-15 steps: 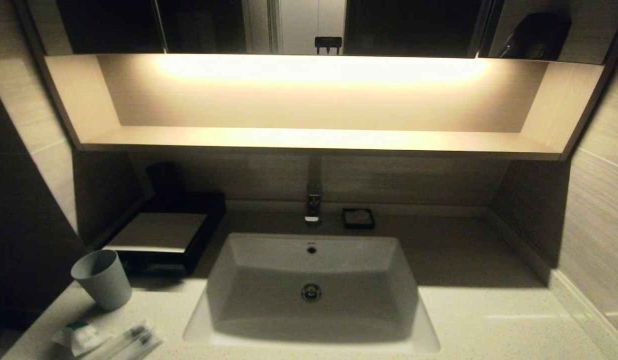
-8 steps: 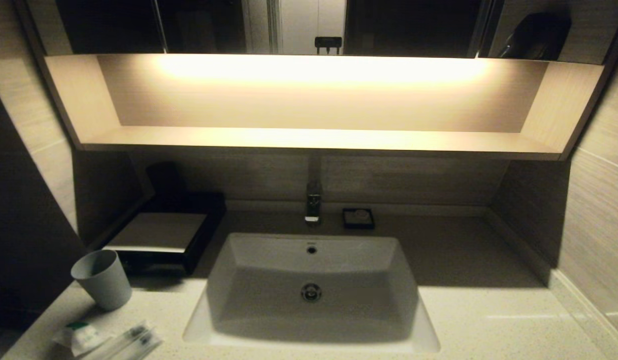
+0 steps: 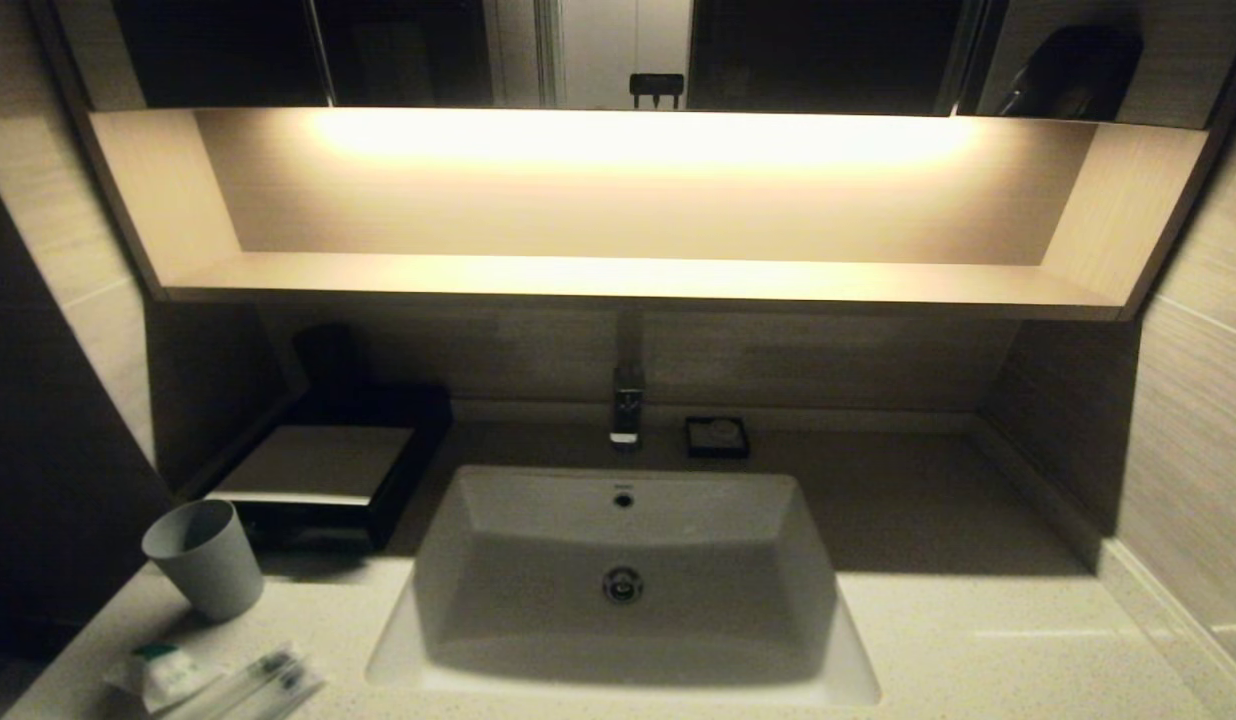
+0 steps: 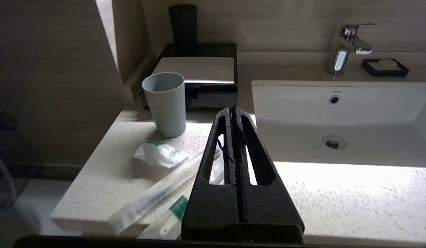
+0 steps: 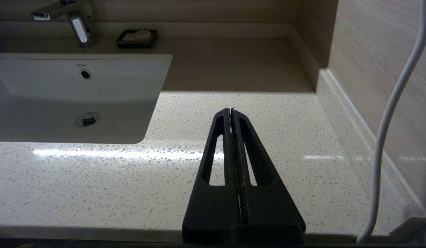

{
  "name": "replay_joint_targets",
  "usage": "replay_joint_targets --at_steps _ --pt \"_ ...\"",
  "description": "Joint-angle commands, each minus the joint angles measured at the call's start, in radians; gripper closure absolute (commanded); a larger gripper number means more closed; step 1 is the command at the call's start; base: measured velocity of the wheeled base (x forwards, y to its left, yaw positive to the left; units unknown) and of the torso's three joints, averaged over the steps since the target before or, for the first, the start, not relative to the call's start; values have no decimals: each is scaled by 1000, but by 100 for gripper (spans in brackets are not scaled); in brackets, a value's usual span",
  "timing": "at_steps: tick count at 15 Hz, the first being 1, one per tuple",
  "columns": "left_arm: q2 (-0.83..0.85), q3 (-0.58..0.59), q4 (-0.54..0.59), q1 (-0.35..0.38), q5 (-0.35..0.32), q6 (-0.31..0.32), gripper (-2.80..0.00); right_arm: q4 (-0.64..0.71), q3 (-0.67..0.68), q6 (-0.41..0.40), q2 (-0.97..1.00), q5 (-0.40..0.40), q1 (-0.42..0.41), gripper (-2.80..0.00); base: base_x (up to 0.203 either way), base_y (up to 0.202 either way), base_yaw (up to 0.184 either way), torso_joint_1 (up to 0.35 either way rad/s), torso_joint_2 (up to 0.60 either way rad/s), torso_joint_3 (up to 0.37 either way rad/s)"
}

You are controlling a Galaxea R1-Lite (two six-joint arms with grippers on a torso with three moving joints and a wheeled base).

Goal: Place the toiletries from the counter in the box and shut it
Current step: Pick up the cup

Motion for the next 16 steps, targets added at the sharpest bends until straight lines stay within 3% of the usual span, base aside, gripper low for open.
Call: replay_joint_targets --at_steps 1,8,12,16 --pt "1 -81 76 0 2 0 0 0 0 0 0 0 0 0 0 0 0 0 0 0" --pt "32 -367 200 0 52 2 0 0 0 0 0 0 0 0 0 0 0 0 0 0" --pt "232 -514 201 0 126 5 0 0 0 0 0 0 0 0 0 0 0 0 0 0" --pt "465 -524 201 0 225 7 0 0 0 0 0 0 0 0 0 0 0 0 0 0"
